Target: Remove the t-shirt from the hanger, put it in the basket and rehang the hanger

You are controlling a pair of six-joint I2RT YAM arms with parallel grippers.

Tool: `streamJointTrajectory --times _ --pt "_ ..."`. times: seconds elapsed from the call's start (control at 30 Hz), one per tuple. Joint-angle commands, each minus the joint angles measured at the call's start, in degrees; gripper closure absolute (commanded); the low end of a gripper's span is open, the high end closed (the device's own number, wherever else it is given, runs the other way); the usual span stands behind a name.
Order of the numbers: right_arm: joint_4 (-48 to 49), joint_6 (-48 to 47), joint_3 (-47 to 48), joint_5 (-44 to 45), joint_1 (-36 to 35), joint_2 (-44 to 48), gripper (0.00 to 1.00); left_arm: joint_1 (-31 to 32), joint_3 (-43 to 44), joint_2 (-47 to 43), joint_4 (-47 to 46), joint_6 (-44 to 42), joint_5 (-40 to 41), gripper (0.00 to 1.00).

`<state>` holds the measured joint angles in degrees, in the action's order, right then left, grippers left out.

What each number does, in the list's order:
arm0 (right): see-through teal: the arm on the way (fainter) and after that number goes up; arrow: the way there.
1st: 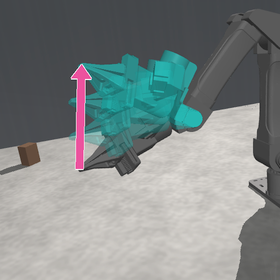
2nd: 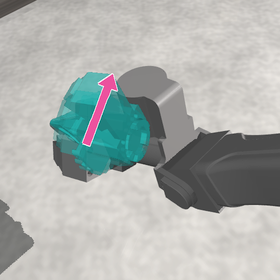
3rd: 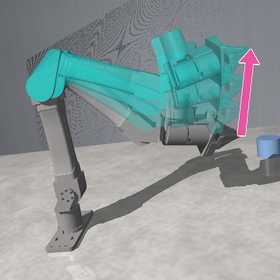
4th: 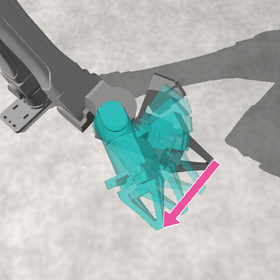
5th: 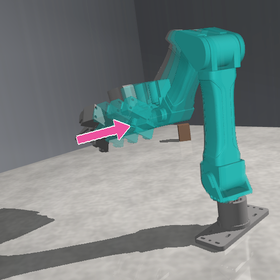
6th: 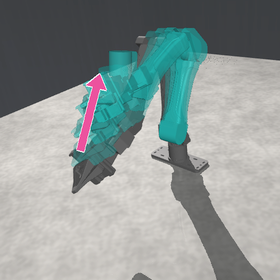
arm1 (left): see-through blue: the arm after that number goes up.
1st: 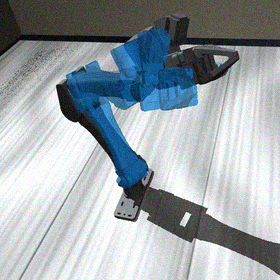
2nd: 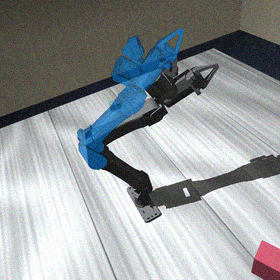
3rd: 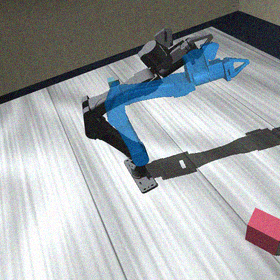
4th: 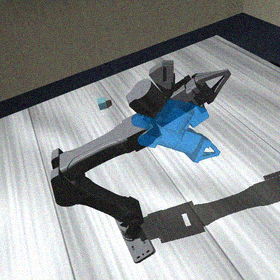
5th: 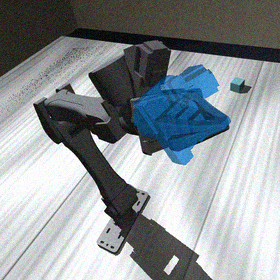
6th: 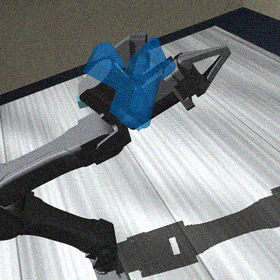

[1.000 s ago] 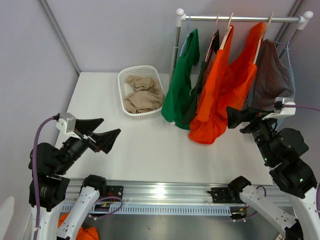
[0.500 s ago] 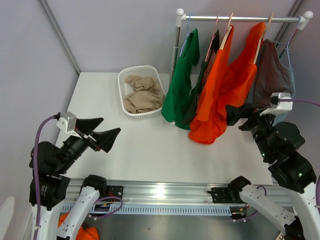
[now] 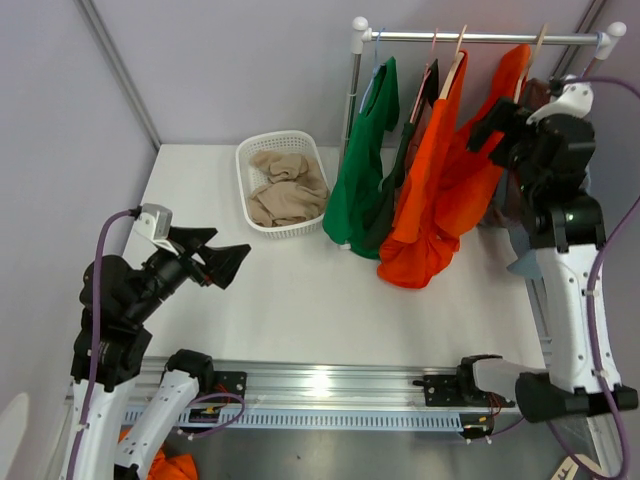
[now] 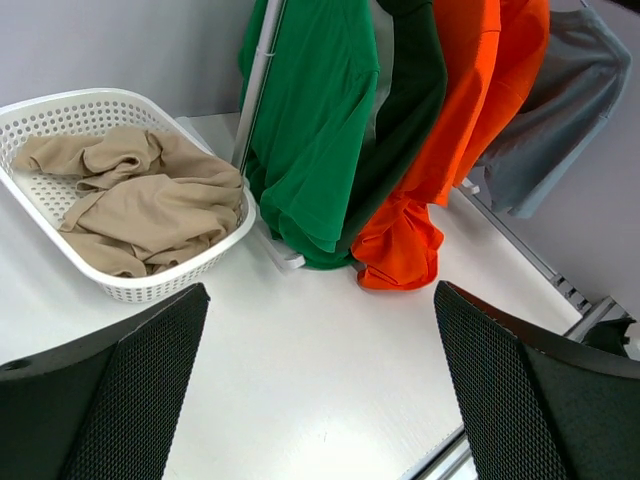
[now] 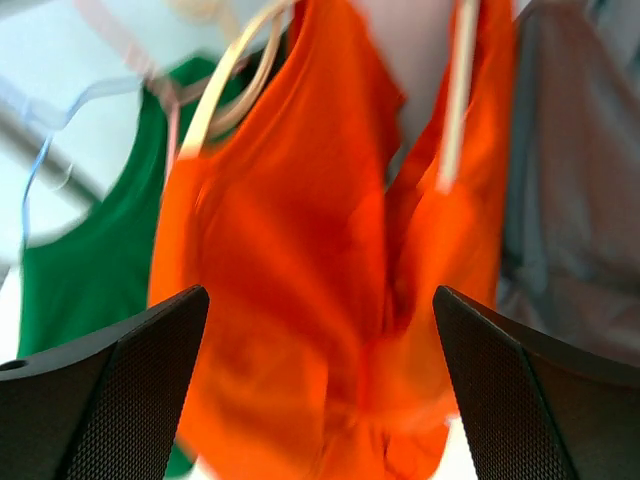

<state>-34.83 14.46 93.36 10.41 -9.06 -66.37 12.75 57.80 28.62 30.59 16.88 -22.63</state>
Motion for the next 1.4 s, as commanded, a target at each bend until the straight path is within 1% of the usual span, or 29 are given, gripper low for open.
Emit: streamJointTrajectory --times 0.0,0.03,0.07,0.1,0.17,0.2,0.23,0.27,0.37,0.47,0.53,0.67,0.7,0.77,0.83,0.9,1.0,1.07,1.2,1.23,1.27,1.3,1.33,1.37 --pt "1.9 -0.6 10.8 -5.0 8.2 -5.4 0.00 0.3 0.1 -0.5 -2.0 -0.9 -0.5 0.01" --pt "-0.7 -0.4 14.1 -6.6 11.3 -7.4 0.00 0.3 0.2 -0.4 -2.3 -1.0 -0.6 0.00" --pt "-1.6 0.0 19.9 -8.2 13.5 -10.9 0.01 0.3 0.0 -0.4 -2.2 -1.0 -0.8 0.01" --pt "-2.6 0.5 22.6 -11.8 18.1 -12.6 0.00 0.3 0.1 -0.3 -2.2 -1.1 -0.9 0.01" --pt "-4.9 2.1 29.5 -15.2 22.5 -15.9 0.01 0.3 -0.5 -0.4 -2.1 -1.4 -1.2 0.00" --pt "-5.5 2.8 31.7 -17.3 24.7 -19.1 0.00 0.2 -0.7 -0.3 -2.2 -1.5 -1.4 0.00" --pt "-5.8 2.5 33.4 -23.0 28.1 -20.5 0.01 0.3 -0.8 -0.5 -2.2 -1.7 -1.4 0.00" --pt "-5.6 2.2 35.5 -25.0 29.4 -21.8 0.02 0.3 -1.3 -0.5 -2.5 -1.7 -1.4 0.00" --pt "-1.8 0.6 34.3 -29.2 33.0 -23.8 0.04 0.3 -3.6 -0.1 -3.8 -1.5 -1.7 0.00" --pt "1.2 2.0 34.4 -34.2 35.9 -26.3 0.05 0.3 -4.3 0.9 -4.3 -1.5 -2.2 0.00" --pt "3.0 1.8 34.3 -34.6 36.2 -27.7 0.09 0.3 -4.5 1.8 -4.4 -1.8 -2.1 0.00" --pt "4.7 -0.8 34.3 -36.3 36.2 -30.4 0.11 0.3 -5.0 3.5 -4.0 -1.9 -2.3 0.00" --pt "4.6 -1.6 34.4 -35.3 36.3 -31.1 0.13 0.3 -5.2 3.7 -4.0 -2.0 -2.5 0.01" --pt "4.1 -2.0 36.3 -35.1 36.6 -32.9 0.27 0.3 -5.7 3.9 -4.6 -2.2 -2.5 0.01" --pt "3.4 -1.6 38.4 -37.6 36.9 -36.5 0.33 0.3 -5.7 4.5 -4.6 -2.6 -2.4 0.00" --pt "3.2 -1.9 41.0 -38.5 37.0 -39.4 0.34 0.3 -5.8 5.1 -4.7 -2.9 -2.9 0.01" --pt "4.9 -2.9 40.9 -38.0 36.9 -41.0 0.42 0.3 -6.2 5.9 -5.5 -2.3 -3.6 0.00" --pt "5.3 -4.3 40.6 -36.6 36.8 -41.6 0.40 0.3 -6.5 6.8 -5.5 -2.2 -3.6 0.00" --pt "6.9 -6.1 40.5 -35.3 36.5 -43.2 0.41 0.3 -5.9 7.9 -5.5 -2.6 -3.3 0.00" --pt "7.0 -6.7 40.5 -33.9 36.2 -43.8 0.46 0.3 -5.9 8.5 -5.5 -2.6 -3.4 0.00" --pt "7.1 -7.6 40.5 -33.4 36.1 -43.9 0.53 0.3 -5.9 8.7 -5.5 -2.6 -3.3 0.00" --pt "7.6 -7.9 40.3 -33.2 36.0 -44.2 0.65 0.3 -5.7 8.9 -5.4 -2.6 -3.3 0.01" --pt "8.1 -8.0 40.0 -33.2 36.0 -44.2 0.70 0.3 -5.9 8.9 -5.4 -2.6 -3.3 0.01" --pt "8.5 -8.1 39.5 -32.9 36.0 -43.9 0.78 0.3 -5.9 9.1 -5.4 -2.6 -3.3 0.01"
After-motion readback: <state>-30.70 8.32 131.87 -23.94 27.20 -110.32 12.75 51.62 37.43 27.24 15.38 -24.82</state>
